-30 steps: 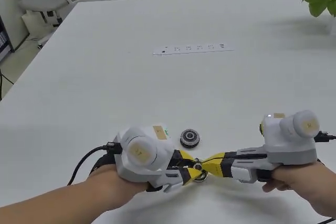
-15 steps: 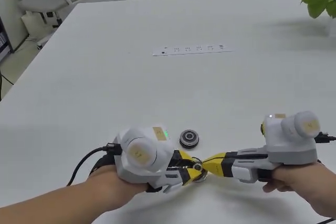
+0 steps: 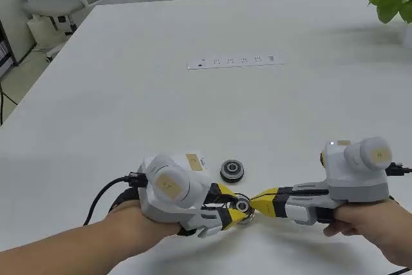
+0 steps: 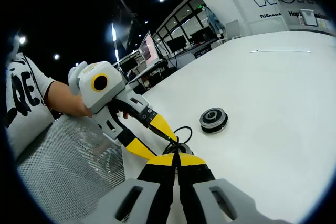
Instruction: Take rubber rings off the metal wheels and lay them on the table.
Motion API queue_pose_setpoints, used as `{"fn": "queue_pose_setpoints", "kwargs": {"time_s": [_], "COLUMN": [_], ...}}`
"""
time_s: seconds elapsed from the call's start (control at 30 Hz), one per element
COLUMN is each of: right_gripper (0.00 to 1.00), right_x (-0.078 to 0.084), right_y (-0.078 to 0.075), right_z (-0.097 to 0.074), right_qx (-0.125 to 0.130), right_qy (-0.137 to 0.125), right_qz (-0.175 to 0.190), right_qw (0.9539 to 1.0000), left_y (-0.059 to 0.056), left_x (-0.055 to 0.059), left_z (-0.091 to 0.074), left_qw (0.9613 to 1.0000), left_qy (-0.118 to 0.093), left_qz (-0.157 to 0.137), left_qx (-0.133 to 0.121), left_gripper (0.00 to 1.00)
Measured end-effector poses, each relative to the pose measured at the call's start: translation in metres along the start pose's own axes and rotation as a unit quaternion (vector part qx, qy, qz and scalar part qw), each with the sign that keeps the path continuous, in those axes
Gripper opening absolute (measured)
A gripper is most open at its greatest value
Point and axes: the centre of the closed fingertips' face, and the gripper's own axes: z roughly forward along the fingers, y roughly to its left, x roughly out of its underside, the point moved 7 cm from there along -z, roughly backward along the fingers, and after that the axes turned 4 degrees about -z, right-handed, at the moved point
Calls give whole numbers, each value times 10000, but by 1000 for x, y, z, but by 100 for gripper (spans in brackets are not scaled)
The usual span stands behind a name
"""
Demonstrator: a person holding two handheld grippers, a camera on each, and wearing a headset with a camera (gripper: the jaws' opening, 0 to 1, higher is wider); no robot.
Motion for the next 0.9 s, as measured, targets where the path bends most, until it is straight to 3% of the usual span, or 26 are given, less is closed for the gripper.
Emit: {"fn": "queue_pose_setpoints", "kwargs": {"time_s": [0.17, 0.9], "right_gripper": [0, 0], "right_x": [-1, -2], "right_y": [0, 2], "right_z": [0, -2], "right_qx": [6, -39], "right_qy": [-18, -2], "right_qz": [6, -16], "right_qw": [10000, 10000], "left_y": [-1, -3], "left_x": [-7, -7], "left_z": [-9, -37], "left_qw": [9999, 9993], "left_qy": [-132, -293], "left_qz": [-16, -192], "left_qx": [44, 153], "left_gripper": [23, 51]}}
